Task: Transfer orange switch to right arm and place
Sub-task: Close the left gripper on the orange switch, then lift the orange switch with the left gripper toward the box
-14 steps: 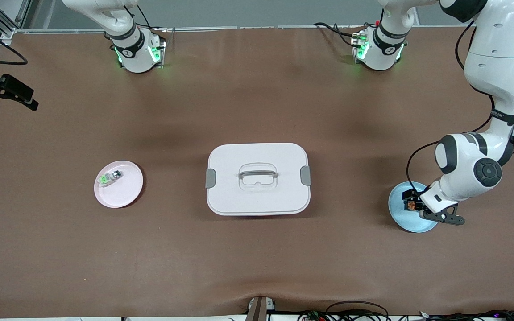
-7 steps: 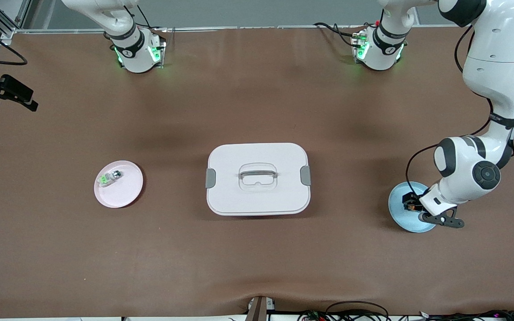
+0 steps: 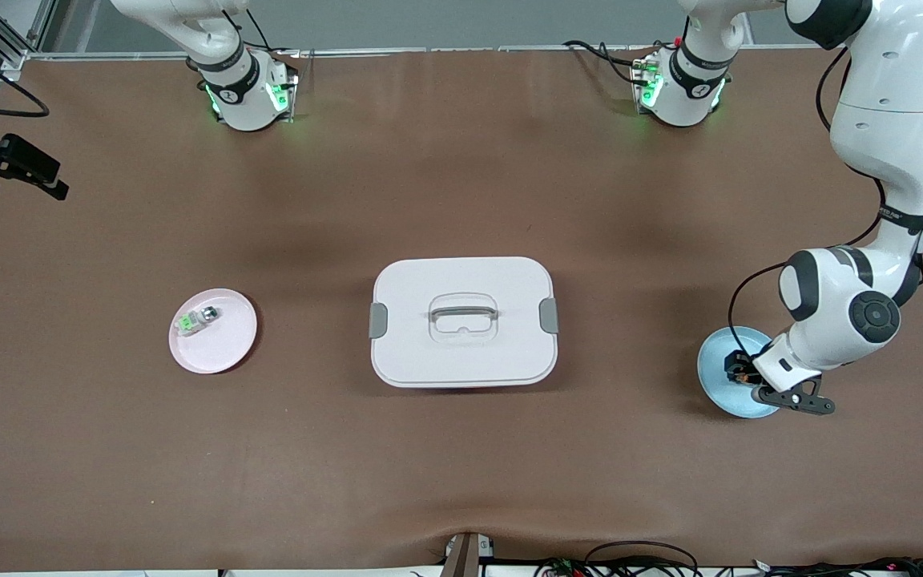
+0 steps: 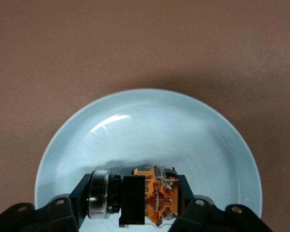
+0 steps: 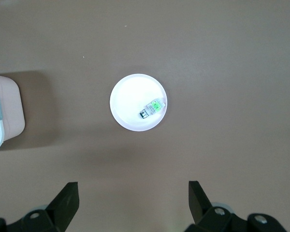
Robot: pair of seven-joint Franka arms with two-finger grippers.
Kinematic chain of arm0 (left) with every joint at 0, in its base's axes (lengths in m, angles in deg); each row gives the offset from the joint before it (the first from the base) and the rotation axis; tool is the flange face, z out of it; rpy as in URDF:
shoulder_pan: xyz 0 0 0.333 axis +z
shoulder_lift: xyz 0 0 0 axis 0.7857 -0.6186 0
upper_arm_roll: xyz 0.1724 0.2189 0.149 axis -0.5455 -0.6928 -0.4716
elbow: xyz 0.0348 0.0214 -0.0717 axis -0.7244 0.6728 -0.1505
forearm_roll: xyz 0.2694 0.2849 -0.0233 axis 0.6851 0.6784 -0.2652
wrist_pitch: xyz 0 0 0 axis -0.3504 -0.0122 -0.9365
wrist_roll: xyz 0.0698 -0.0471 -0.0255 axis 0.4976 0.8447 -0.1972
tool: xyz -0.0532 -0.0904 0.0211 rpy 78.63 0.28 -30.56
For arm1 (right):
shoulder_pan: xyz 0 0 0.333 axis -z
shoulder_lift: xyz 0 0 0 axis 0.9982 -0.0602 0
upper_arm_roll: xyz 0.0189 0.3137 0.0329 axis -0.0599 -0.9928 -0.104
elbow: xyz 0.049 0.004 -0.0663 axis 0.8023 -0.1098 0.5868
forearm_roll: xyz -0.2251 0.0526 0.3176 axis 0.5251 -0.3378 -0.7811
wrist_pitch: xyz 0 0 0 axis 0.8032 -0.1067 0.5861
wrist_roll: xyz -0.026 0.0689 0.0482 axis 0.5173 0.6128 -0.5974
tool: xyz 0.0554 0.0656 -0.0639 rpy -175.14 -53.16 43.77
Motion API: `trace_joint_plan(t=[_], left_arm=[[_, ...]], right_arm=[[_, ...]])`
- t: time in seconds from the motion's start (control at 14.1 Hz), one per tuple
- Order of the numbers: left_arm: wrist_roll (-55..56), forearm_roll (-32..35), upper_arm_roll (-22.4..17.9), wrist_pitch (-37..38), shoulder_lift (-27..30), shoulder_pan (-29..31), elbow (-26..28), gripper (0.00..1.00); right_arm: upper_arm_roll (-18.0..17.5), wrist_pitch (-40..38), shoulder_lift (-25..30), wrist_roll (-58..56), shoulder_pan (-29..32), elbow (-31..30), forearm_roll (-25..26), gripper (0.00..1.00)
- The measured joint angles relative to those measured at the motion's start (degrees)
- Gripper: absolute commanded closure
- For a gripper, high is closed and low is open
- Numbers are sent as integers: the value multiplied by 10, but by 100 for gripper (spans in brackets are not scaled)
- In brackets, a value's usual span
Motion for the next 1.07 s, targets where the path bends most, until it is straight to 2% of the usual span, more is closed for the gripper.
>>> trace_joint_plan(t=[0.28, 0.57, 0.78, 1.07], left_arm=[[0, 0, 7, 30, 39, 0, -11, 100], [10, 0, 26, 113, 99, 0, -26, 100], [68, -7, 55, 203, 130, 0, -58, 100], [173, -49, 102, 293, 150, -1, -103, 100]], right_arm=[[0, -1, 0, 0, 0, 0, 0, 0], [0, -1, 0, 0, 0, 0, 0, 0], [2, -1, 0, 0, 1, 0, 0, 0], [6, -5, 0, 1, 4, 0, 0, 0]])
